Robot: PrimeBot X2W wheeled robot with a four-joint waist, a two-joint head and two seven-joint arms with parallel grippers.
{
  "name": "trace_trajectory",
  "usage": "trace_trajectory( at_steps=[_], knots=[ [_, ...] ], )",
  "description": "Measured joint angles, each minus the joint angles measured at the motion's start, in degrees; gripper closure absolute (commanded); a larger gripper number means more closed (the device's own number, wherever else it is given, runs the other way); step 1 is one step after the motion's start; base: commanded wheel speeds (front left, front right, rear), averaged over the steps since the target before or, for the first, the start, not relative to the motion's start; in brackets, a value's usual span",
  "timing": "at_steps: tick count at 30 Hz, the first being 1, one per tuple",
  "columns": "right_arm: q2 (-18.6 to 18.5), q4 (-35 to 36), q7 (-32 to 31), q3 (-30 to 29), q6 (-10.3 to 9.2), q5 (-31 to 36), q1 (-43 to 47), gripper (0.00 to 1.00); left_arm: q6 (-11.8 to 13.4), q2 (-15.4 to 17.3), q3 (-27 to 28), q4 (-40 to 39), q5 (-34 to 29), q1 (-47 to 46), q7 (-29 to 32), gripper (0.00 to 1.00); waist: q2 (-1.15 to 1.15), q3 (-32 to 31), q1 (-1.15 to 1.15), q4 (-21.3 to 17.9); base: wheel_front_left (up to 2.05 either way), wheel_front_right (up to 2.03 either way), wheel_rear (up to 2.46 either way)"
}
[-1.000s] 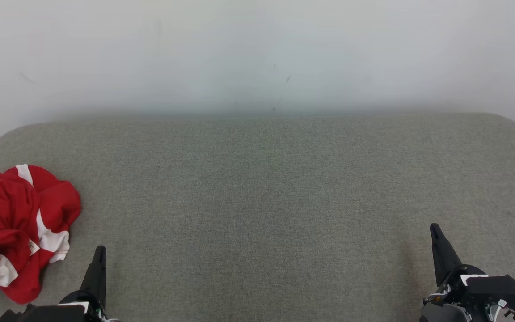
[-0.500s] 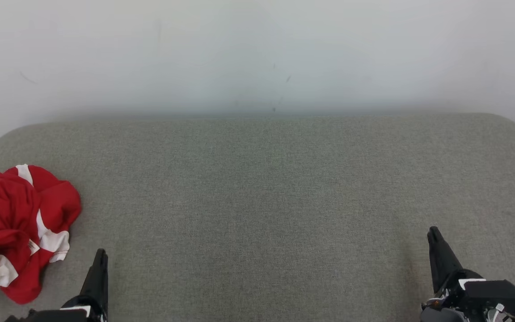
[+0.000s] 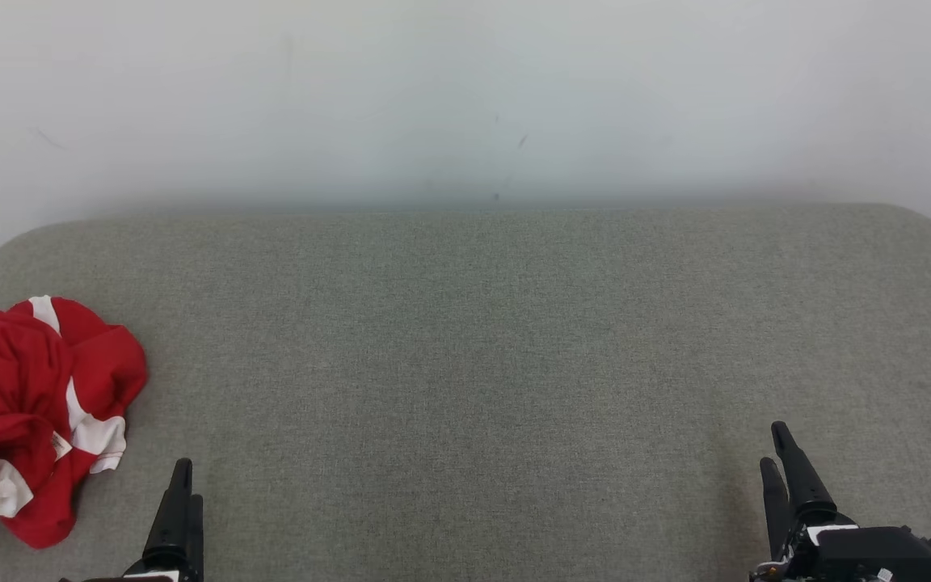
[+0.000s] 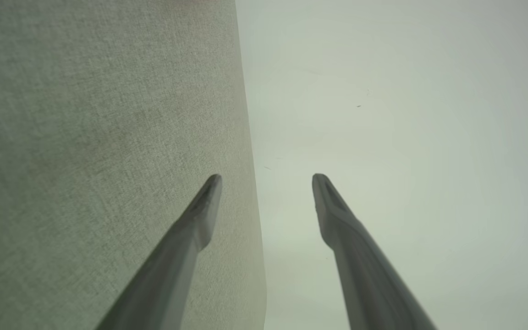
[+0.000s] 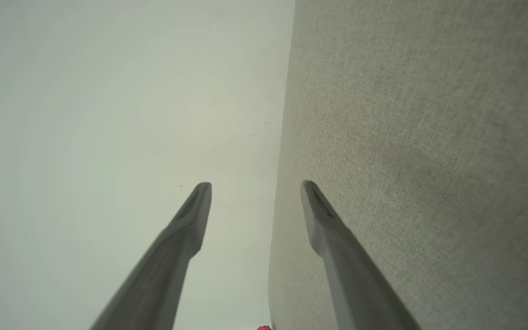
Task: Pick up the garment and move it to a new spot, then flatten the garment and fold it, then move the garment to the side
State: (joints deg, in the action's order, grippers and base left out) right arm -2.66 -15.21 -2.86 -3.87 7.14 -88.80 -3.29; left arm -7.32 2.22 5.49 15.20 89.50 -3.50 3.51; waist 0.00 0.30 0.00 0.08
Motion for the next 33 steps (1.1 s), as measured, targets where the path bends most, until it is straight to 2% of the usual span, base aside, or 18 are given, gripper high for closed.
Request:
trace_trajectory(
  at_steps=[16, 26, 33],
  knots=[
    [0.0, 0.7, 3.5, 1.9, 0.01, 10.0, 1.1, 0.00, 0.0, 0.0, 0.1, -0.8, -9.3, 1.1, -3.7, 0.00, 0.00, 0.1, 0.00, 0.1, 0.00, 0.00, 0.00],
    [0.0, 1.2, 5.6, 2.8, 0.01, 18.6, 1.8, 0.00, 0.0, 0.1, 0.5, -1.2, -18.7, 1.3, -6.0, 0.00, 0.00, 0.2, 0.00, 0.1, 0.00, 0.00, 0.00],
    [0.0, 1.5, 7.0, 2.9, 0.01, 25.5, 2.2, 0.00, 1.3, 0.1, 0.3, -2.5, -25.4, 2.3, -7.3, 0.00, 0.00, 0.2, 0.00, 0.2, 0.00, 0.00, 0.00]
  ],
)
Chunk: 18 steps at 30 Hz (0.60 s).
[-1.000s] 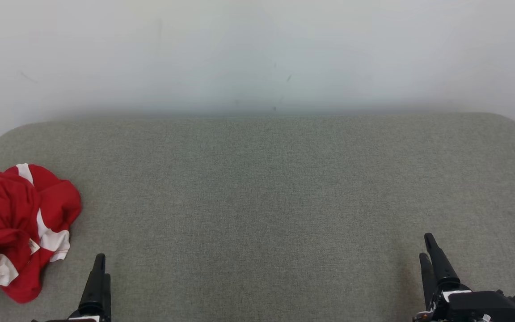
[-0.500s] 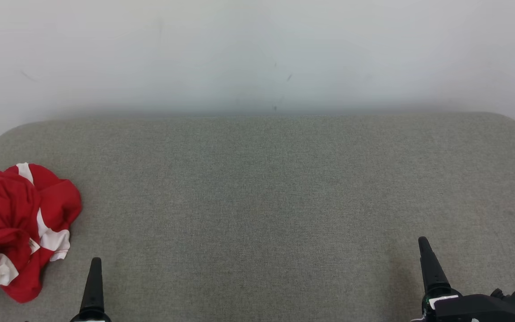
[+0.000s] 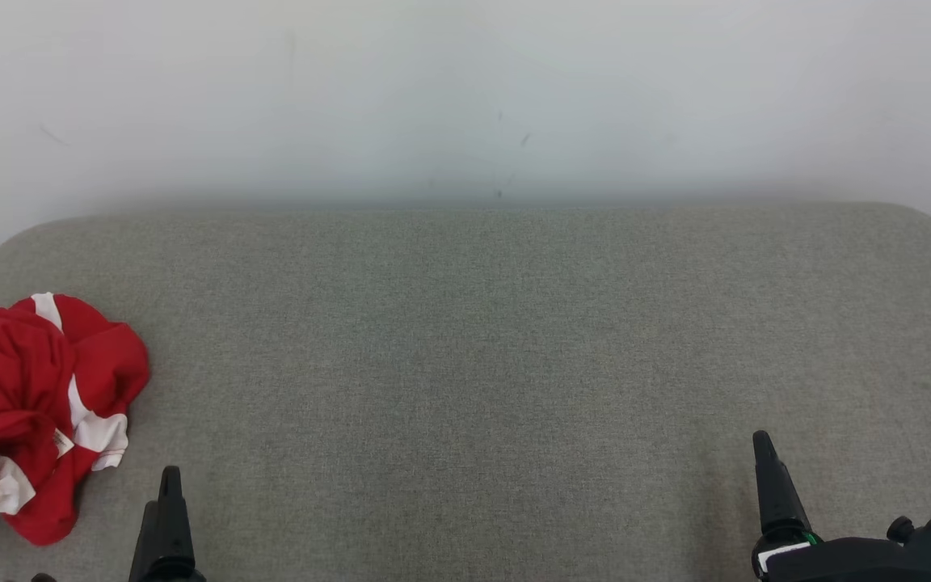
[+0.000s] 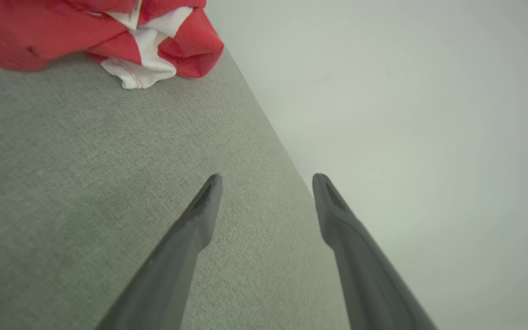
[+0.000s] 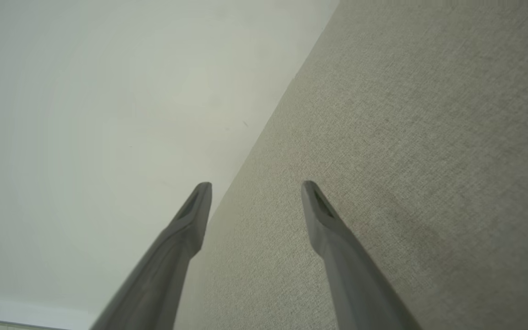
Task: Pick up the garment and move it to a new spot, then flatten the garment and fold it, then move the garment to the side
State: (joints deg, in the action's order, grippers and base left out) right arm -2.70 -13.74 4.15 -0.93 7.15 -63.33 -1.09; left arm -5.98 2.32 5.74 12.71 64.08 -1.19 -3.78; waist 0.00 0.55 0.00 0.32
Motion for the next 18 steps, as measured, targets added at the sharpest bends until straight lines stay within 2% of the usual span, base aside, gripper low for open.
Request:
trace_trajectory(
  at_steps=[13, 18],
  knots=[
    [0.0, 2.0, 2.3, 0.1, 0.04, 13.9, 1.1, 0.00, 3.6, 0.1, -2.1, -4.0, -13.1, 1.3, -2.3, 0.00, 0.00, 0.0, 0.00, 0.1, 0.00, 0.00, 0.00],
    [0.0, 2.5, 3.2, 0.2, 0.05, 18.9, 1.3, 0.00, 5.1, 0.1, -3.5, -4.8, -19.9, 1.4, -3.3, 0.00, 0.00, 0.1, 0.00, 0.1, 0.00, 0.00, 0.00]
  ],
)
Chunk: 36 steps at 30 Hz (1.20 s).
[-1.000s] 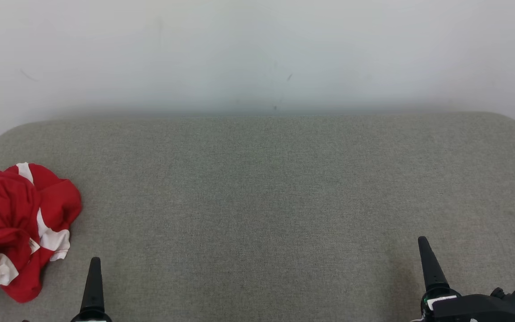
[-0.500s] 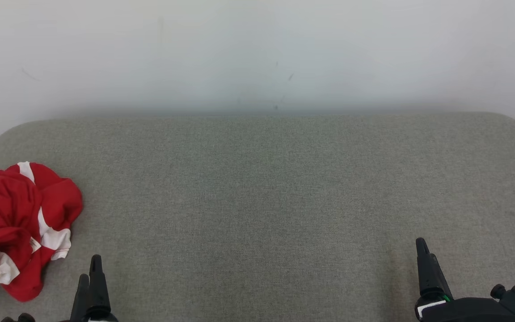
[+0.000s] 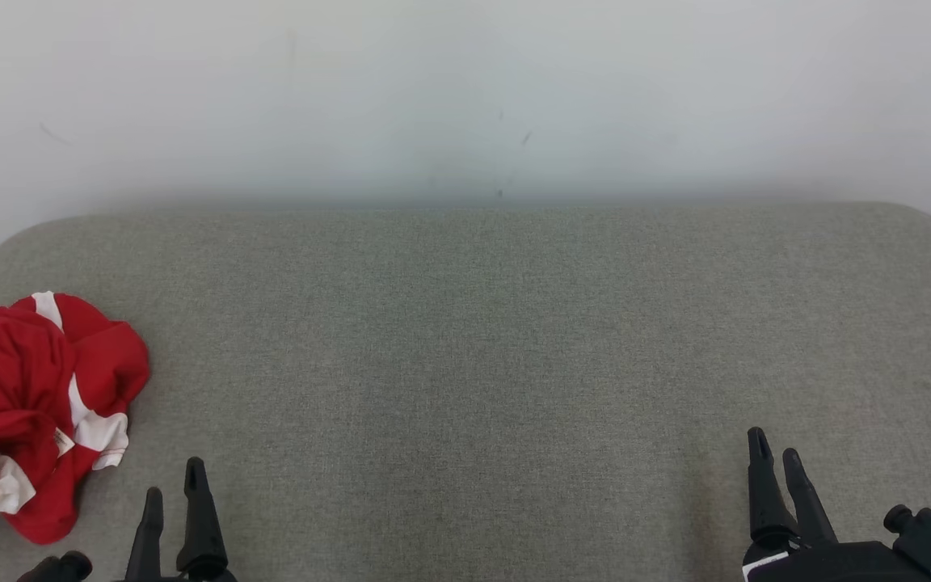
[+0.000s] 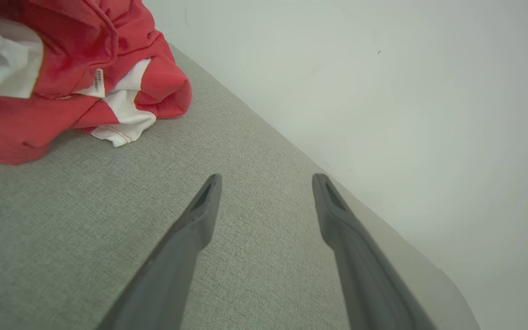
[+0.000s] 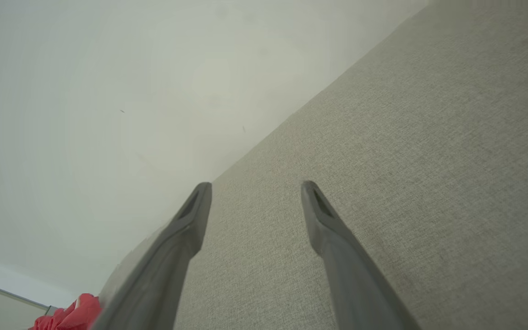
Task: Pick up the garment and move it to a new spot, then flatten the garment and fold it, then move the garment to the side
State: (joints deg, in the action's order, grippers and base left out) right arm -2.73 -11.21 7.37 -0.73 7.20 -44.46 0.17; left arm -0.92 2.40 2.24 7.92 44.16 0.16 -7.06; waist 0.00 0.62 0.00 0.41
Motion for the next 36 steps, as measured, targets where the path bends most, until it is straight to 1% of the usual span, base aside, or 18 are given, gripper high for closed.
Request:
trace_trajectory(
  at_steps=[5, 9, 18, 36],
  knots=[
    [0.0, 0.6, 0.8, 0.6, 0.00, 4.9, 0.1, 0.00, 1.1, 0.0, -1.4, -0.7, -5.8, 0.7, -0.8, 0.00, 0.00, 0.0, 0.00, 0.0, 0.00, 0.00, 0.00],
    [0.0, 1.0, 1.3, 1.0, 0.00, 8.5, 0.3, 0.00, 2.0, 0.1, -2.2, -1.1, -9.0, 0.9, -1.4, 0.00, 0.00, 0.0, 0.00, 0.0, 0.00, 0.00, 0.00],
    [0.0, 1.4, 2.6, 1.0, 0.01, 13.6, 1.0, 0.00, 3.4, 0.1, -3.1, -2.0, -14.1, 1.1, -2.7, 0.00, 0.00, 0.1, 0.00, 0.2, 0.00, 0.00, 0.00],
    [0.0, 2.2, 4.8, 1.4, 0.11, 22.9, 2.1, 0.00, 4.6, 0.2, -3.7, -3.2, -23.5, 2.2, -5.0, 0.00, 0.00, 0.1, 0.00, 0.3, 0.00, 0.00, 0.00]
  ],
)
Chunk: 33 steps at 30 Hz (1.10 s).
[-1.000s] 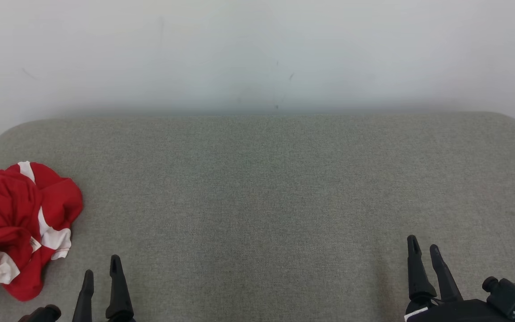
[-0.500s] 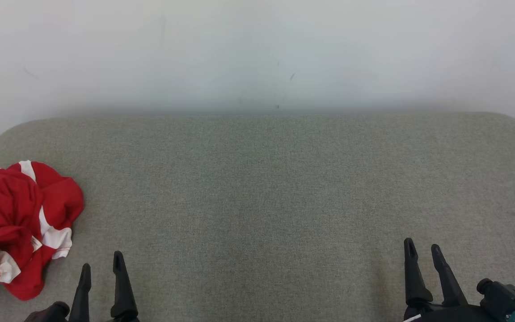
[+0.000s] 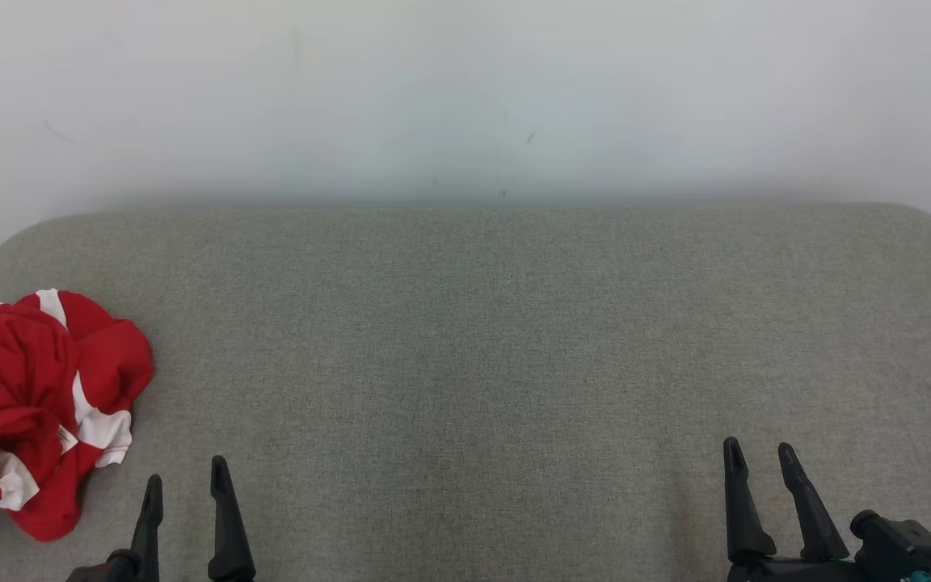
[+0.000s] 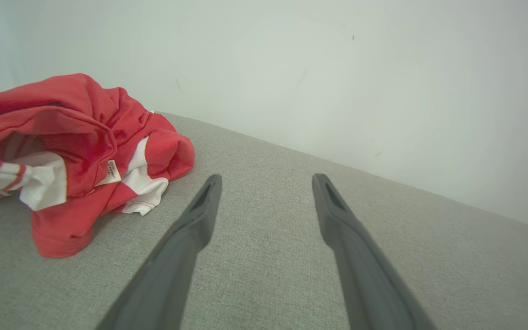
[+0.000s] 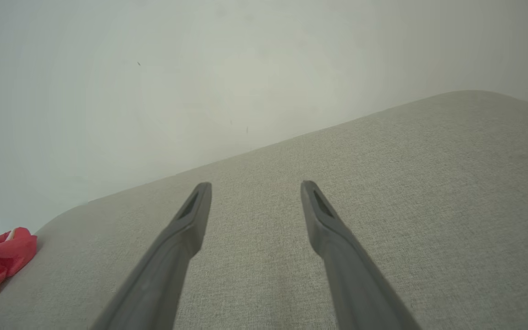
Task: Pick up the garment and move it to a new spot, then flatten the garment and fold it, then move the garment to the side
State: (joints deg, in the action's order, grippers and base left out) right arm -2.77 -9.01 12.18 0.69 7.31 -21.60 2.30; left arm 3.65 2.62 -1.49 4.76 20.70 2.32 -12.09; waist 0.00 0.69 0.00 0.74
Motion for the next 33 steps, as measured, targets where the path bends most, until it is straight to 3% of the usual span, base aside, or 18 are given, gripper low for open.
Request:
trace_trajectory(
  at_steps=[12, 18, 33],
  knots=[
    [0.0, 0.2, 1.5, 0.2, 0.07, 5.0, 0.2, 0.00, 0.3, 0.0, 0.1, -0.1, -6.8, 1.0, -1.4, 0.00, 0.00, -0.1, 0.00, 0.1, 0.00, 0.00, 0.00],
    [0.0, 0.4, 2.0, -0.3, 0.07, 7.0, 0.4, 0.00, -1.2, 0.1, 0.6, 0.0, -10.4, 1.0, -2.0, 0.00, 0.00, -0.1, 0.00, 0.2, 0.00, 0.00, 0.00],
    [-0.1, 0.4, 2.9, -2.1, 0.07, 9.5, 1.4, 0.00, -2.5, 0.1, 3.8, -0.6, -13.7, 2.3, -3.0, 0.00, 0.00, -0.5, 0.00, 0.4, 0.00, 0.00, 0.00]
  ],
)
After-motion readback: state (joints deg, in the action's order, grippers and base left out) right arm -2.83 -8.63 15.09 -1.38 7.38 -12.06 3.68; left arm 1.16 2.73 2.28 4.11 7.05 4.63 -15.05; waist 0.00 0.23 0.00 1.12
